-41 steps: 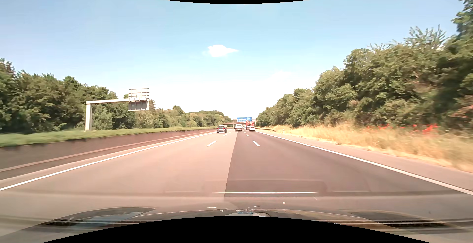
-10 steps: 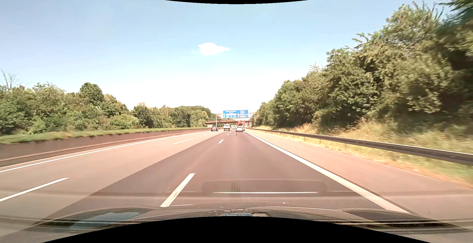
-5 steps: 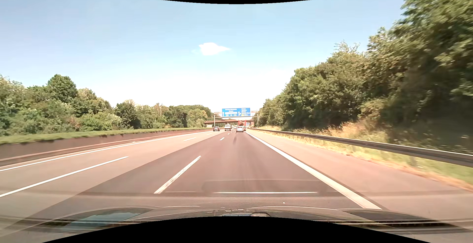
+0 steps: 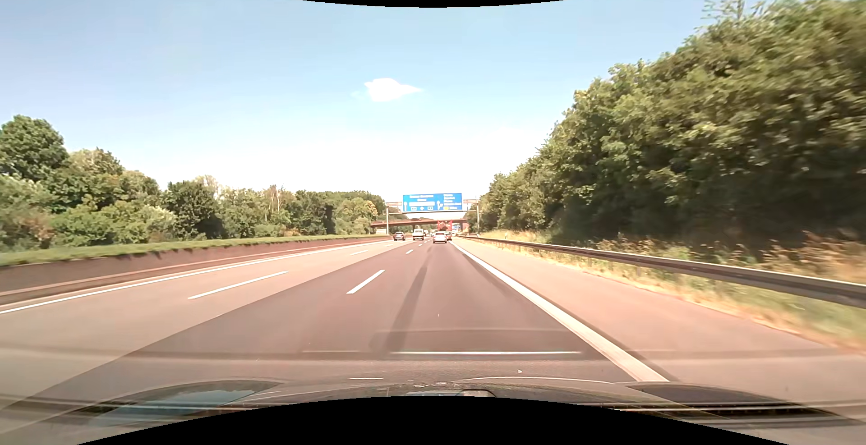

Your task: Follow the waypoints while adhering to traffic rules and regulations

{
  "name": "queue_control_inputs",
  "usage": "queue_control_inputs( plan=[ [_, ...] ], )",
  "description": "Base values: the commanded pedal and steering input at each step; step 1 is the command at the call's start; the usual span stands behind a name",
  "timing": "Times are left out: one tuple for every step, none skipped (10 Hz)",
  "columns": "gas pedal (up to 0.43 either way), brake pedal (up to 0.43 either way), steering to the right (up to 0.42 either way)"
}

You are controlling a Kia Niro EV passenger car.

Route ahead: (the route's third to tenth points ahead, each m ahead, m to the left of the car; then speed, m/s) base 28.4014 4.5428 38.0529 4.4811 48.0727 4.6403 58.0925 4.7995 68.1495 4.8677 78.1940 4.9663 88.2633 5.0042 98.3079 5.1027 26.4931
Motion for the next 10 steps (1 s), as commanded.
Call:
queue_control_inputs(
  plan=[
    [0.157, 0.0, -0.005],
    [0.157, 0.0, -0.005],
    [0.157, 0.0, -0.004],
    [0.157, 0.0, -0.004],
    [0.157, 0.0, -0.004],
    [0.157, 0.0, -0.004],
    [0.157, 0.0, -0.004],
    [0.157, 0.0, -0.004],
    [0.157, 0.0, -0.004],
    [0.157, 0.0, -0.004]
  ],
)
